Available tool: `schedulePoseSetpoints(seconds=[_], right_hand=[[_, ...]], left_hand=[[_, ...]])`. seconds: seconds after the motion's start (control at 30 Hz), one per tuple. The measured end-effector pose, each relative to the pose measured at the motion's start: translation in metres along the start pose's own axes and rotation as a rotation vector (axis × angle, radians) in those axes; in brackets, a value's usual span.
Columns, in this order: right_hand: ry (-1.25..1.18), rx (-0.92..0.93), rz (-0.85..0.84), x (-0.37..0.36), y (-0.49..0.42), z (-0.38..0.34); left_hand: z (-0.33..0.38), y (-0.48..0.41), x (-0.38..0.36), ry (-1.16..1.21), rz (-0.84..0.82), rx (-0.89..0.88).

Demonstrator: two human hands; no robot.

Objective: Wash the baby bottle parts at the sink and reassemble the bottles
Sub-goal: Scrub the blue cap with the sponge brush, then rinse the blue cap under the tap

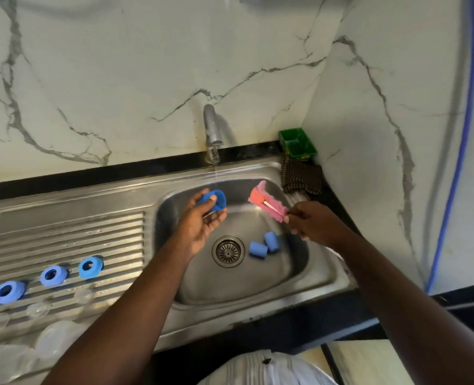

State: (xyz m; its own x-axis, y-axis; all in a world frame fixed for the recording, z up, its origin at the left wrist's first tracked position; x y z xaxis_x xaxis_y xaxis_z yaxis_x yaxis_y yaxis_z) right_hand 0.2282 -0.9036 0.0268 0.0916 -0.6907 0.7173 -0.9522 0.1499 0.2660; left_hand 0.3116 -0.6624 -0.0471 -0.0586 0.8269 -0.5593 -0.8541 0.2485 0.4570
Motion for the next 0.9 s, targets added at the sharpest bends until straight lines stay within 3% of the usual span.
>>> schedulePoseSetpoints(seconds=[0.2,0.43,0.67,0.9], right_hand=[[0.112,-0.223,0.283,0.032,0.016,0.094],[0.250,-0.363,0.505,0.058,0.033,0.144],[0.296,-0.267,0.516,0.054,0.028,0.150],[0.465,-0.165,0.654,0.059,0.033,0.116]], left_hand=[[-0.066,0.014,-0.026,-0.066,-0.040,0.204],[-0.074,0.020,-0.030,-0.052,-0.054,0.197],[-0.060,0.026,-0.017,-0.039,-0.037,0.130],[-0.055,0.024,0.002,-0.024,0.001,0.103]])
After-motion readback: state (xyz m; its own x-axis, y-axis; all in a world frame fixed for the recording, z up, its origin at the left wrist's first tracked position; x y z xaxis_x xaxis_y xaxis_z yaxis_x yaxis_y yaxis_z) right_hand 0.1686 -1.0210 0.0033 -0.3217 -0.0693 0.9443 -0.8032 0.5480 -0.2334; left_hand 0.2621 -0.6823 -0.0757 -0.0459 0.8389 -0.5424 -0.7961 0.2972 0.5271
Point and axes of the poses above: each hand's wrist, its own y-axis away from the middle knuckle, its own x-axis out of the back of the hand, z = x × y, the point moved 10 cm from there along -y, towards the middle knuckle, and after that the axes turned 1 degree about -z, right-handed, at the moved point
